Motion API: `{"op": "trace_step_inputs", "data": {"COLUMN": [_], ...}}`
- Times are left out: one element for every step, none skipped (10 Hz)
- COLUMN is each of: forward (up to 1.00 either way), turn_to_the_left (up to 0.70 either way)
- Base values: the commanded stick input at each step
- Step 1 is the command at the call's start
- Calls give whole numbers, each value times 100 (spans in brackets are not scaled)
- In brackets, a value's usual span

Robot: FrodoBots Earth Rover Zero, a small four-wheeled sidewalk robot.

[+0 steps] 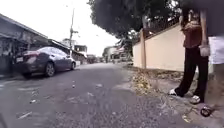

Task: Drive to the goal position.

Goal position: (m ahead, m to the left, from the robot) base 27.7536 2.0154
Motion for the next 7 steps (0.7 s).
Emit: {"op": "trace_step_inputs", "data": {"forward": [70,70,70,70,70,70,70], "turn_to_the_left": [24,4,0,0,0,0,0]}}
